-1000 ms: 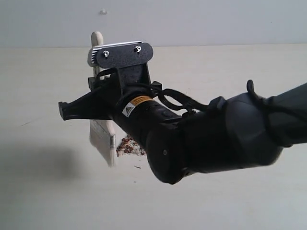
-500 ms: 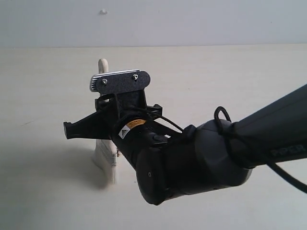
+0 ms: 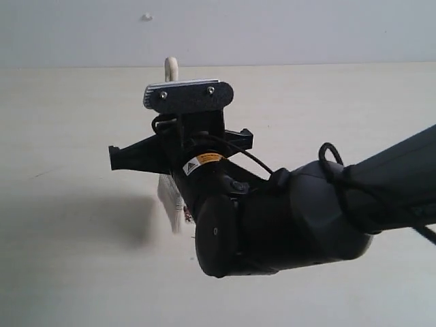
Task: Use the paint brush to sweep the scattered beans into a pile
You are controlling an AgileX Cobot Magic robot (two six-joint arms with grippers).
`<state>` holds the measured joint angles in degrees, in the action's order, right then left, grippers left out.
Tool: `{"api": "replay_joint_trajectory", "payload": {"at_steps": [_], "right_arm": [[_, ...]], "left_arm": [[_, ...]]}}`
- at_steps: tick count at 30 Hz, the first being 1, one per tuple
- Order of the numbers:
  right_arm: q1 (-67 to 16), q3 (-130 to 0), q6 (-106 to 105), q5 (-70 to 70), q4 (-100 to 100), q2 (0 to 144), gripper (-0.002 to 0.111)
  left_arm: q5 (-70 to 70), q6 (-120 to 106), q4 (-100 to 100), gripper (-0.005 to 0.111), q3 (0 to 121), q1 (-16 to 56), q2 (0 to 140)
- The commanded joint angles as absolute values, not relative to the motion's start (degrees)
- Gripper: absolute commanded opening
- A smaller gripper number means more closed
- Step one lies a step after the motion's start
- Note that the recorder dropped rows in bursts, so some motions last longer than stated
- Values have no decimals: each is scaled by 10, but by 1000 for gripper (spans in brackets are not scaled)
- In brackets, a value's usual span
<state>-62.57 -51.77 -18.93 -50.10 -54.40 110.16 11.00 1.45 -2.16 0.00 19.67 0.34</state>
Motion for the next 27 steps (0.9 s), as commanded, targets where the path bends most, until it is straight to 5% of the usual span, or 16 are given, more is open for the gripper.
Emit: {"api": "replay_joint_trajectory", "payload": {"at_steps": [1, 8, 27], "right_arm": [[-627, -518, -261, -507, -572, 1038, 0], [-645, -499, -569, -687, -913, 1001, 0], [-703, -457, -340, -700, -950, 1148, 0]], "left_arm": [[107, 18, -18, 0, 0, 199, 0], [107, 18, -18, 0, 0, 199, 0], [107, 18, -18, 0, 0, 199, 0]]}}
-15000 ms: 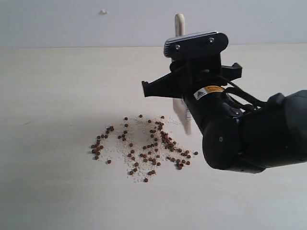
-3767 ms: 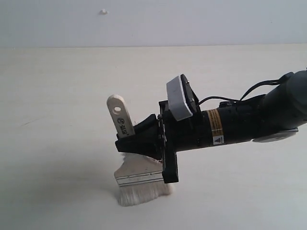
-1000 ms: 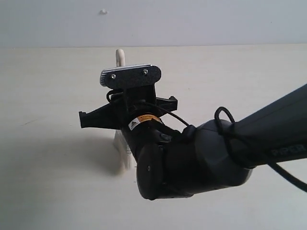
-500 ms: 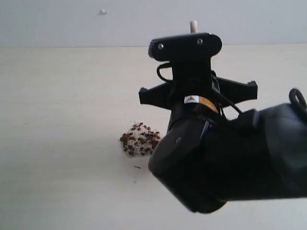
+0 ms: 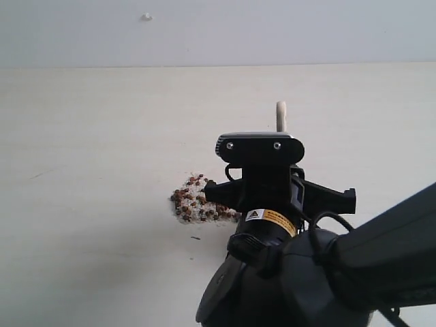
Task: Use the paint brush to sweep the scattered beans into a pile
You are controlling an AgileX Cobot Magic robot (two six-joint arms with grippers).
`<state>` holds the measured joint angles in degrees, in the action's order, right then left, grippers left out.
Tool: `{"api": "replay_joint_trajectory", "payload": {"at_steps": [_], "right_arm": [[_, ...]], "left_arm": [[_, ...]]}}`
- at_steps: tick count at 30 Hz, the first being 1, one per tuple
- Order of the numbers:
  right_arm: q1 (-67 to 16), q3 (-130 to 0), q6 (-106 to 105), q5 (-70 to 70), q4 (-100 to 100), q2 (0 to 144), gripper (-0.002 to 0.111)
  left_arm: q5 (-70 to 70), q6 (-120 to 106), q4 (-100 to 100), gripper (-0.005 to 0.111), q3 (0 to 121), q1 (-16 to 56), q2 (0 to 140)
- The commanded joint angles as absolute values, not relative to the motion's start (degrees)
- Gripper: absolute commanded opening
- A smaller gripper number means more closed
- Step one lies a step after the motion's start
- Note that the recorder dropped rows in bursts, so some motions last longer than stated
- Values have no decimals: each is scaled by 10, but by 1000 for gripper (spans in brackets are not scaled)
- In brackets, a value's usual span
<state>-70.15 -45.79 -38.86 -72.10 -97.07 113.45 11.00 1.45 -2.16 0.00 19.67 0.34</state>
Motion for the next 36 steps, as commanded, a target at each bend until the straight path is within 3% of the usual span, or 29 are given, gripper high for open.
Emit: {"api": "replay_joint_trajectory", "payload": {"at_steps": [1, 20, 36], "right_arm": [[-703, -459, -331, -700, -934, 1148, 0], [-693, -531, -323, -700, -855, 1148, 0], [-687, -527, -496, -700, -900, 1070, 0]], "left_arm": [[107, 18, -18, 0, 0, 199, 0], [107, 18, -18, 0, 0, 199, 0], [107, 18, -18, 0, 0, 199, 0]]}}
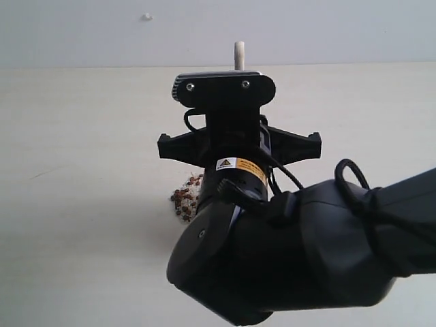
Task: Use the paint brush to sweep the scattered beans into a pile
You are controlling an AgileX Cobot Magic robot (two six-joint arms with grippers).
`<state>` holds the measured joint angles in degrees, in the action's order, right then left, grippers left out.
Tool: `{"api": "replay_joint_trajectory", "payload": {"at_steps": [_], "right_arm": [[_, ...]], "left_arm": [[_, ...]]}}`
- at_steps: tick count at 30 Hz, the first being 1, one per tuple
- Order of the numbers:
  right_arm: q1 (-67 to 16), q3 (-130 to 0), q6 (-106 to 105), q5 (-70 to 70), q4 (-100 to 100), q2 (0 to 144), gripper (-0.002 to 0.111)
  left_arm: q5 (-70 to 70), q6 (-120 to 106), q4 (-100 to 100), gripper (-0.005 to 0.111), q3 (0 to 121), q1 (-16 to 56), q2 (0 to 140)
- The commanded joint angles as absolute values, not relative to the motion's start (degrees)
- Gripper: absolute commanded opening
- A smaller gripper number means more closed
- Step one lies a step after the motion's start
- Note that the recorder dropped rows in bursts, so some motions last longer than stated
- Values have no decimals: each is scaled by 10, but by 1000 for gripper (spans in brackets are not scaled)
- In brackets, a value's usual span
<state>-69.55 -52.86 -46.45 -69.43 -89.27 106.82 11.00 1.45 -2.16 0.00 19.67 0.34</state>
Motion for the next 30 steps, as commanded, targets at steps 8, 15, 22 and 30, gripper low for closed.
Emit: {"api": "replay_joint_trajectory", "payload": {"at_steps": [8, 15, 22, 30], "right_arm": [[-658, -523, -482, -700, -866, 1131, 0], [-653, -523, -424, -700, -834, 1155, 0], [-653, -524, -365, -695, -790, 1155, 0], [-666, -524, -374, -700, -807, 1129, 0]], "left_arm": [[107, 18, -18, 0, 0, 199, 0], [107, 18, -18, 0, 0, 199, 0], [107, 18, -18, 0, 0, 199, 0], [107, 18, -18, 0, 0, 199, 0]]}}
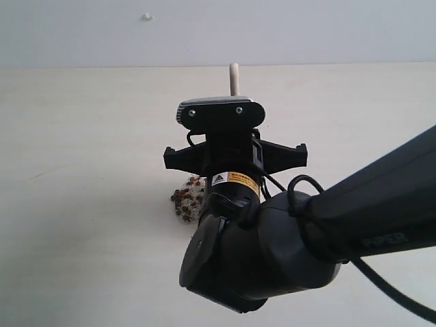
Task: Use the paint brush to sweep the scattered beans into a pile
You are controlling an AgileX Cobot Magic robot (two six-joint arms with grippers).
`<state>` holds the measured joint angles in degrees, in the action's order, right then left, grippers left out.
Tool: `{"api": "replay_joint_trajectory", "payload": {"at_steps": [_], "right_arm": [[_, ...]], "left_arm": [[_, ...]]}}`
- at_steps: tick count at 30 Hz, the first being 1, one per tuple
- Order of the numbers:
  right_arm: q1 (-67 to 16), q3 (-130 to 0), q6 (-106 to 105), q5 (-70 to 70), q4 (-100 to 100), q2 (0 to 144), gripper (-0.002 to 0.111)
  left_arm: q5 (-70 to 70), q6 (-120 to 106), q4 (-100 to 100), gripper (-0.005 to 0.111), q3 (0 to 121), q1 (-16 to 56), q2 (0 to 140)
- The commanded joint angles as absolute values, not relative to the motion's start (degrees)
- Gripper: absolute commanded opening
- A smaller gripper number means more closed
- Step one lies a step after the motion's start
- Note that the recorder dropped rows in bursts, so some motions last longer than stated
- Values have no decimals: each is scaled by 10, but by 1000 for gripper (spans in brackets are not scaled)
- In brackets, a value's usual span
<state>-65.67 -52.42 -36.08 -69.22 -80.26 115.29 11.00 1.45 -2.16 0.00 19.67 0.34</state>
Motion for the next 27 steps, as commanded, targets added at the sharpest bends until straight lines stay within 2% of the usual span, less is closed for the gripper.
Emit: {"api": "replay_joint_trajectory", "payload": {"at_steps": [1, 6, 9, 11, 15, 23, 27], "right_arm": [[-674, -524, -394, -700, -809, 1116, 0], [-679, -524, -528, -700, -809, 1019, 0], [-675, -524, -680, -700, -822, 939, 0], [-655, -524, -794, -604, -863, 880, 0], [-564, -518, -1007, -418, -999, 774, 0], [-400, -429, -1018, -306, -999, 654, 0], [-350, -409, -1168, -251, -999, 665, 0]], "left_arm": [[107, 18, -18, 0, 0, 199, 0], [107, 18, -18, 0, 0, 199, 0], [107, 18, -18, 0, 0, 199, 0], [107, 18, -18, 0, 0, 199, 0], [107, 18, -18, 0, 0, 199, 0], [107, 18, -18, 0, 0, 199, 0], [107, 18, -18, 0, 0, 199, 0]]}}
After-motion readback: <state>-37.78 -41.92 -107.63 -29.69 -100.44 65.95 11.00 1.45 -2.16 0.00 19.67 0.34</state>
